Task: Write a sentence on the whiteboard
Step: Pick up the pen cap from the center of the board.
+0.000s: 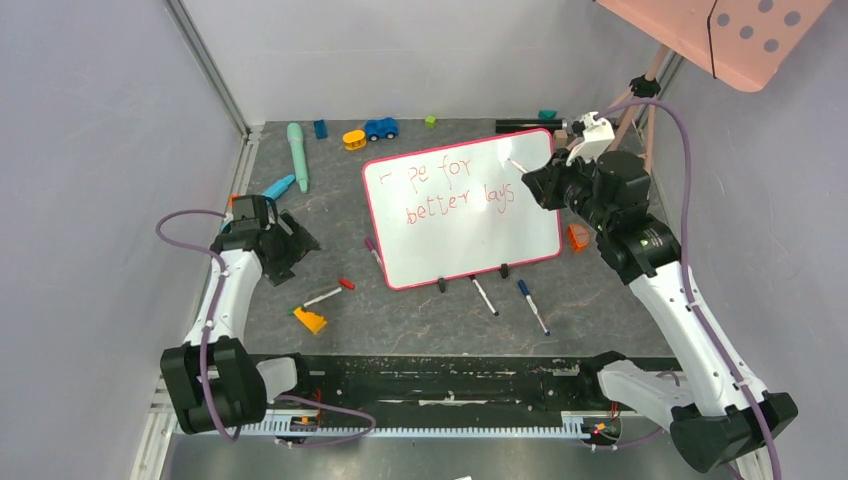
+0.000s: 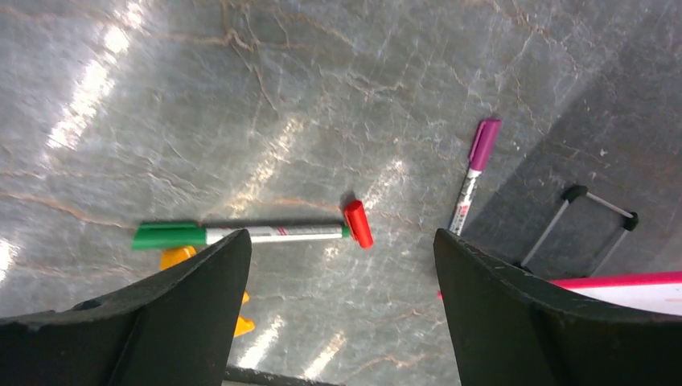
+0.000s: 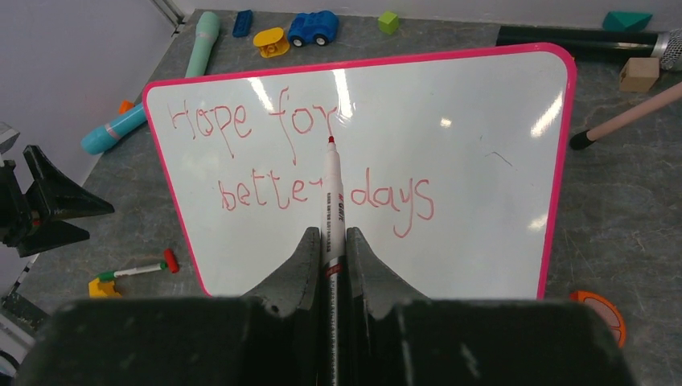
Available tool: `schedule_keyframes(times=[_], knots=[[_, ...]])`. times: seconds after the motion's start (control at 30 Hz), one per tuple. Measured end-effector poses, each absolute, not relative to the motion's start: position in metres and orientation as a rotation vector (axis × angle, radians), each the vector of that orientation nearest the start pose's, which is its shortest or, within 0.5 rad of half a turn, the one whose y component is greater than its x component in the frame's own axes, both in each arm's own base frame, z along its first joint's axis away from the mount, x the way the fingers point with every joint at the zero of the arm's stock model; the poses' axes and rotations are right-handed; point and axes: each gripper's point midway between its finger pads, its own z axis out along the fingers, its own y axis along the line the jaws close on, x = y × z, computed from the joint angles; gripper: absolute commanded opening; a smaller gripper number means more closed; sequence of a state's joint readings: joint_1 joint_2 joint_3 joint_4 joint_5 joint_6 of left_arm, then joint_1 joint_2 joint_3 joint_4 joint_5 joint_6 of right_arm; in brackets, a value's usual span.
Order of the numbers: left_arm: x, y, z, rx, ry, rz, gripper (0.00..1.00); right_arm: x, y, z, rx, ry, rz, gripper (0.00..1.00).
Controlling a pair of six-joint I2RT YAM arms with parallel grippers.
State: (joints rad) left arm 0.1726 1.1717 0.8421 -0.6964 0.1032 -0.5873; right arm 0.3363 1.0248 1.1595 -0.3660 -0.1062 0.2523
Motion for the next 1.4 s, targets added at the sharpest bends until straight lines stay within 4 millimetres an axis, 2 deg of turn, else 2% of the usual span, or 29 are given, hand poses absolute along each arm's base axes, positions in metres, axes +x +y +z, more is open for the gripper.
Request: schedule_keyframes(times=[0.13, 0.23, 0.3, 0.37, 0.57, 0.8, 1.1, 1.23, 1.3, 1.37, 1.4], knots=[[0.269, -0.013, 0.1, -1.034, 2.477, -0.33, 0.68, 0.318, 0.146, 0.331, -0.167, 1.859, 0.529, 0.0], [0.269, -0.04, 0.093, -1.043, 2.513, -0.339, 0.58, 0.318, 0.148, 0.331, -0.18, 1.872, 0.54, 0.0], [0.269, -0.056, 0.093, -1.037, 2.523, -0.357, 0.57, 0.316, 0.15, 0.332, -0.188, 1.879, 0.547, 0.0], [0.272, -0.064, 0.091, -1.055, 2.515, -0.368, 0.57, 0.315, 0.151, 0.332, -0.194, 1.882, 0.555, 0.0], [0.275, -0.056, 0.069, -1.125, 2.501, -0.27, 0.56, 0.314, 0.153, 0.331, -0.203, 1.885, 0.566, 0.0], [0.278, -0.062, 0.053, -1.11, 2.502, -0.227, 0.56, 0.312, 0.154, 0.335, -0.21, 1.876, 0.573, 0.0], [0.27, -0.058, 0.025, -1.122, 2.574, -0.085, 0.56, 0.304, 0.151, 0.343, -0.211, 1.855, 0.575, 0.0], [0.267, -0.061, 0.016, -1.125, 2.607, -0.058, 0.53, 0.3, 0.15, 0.346, -0.211, 1.844, 0.578, 0.0], [0.268, -0.063, 0.016, -1.121, 2.613, -0.057, 0.45, 0.3, 0.15, 0.343, -0.212, 1.848, 0.579, 0.0], [0.27, -0.066, 0.015, -1.128, 2.612, -0.06, 0.25, 0.299, 0.15, 0.34, -0.212, 1.856, 0.578, 0.0], [0.27, -0.068, 0.015, -1.137, 2.609, -0.063, 0.18, 0.299, 0.149, 0.337, -0.211, 1.864, 0.575, 0.0]])
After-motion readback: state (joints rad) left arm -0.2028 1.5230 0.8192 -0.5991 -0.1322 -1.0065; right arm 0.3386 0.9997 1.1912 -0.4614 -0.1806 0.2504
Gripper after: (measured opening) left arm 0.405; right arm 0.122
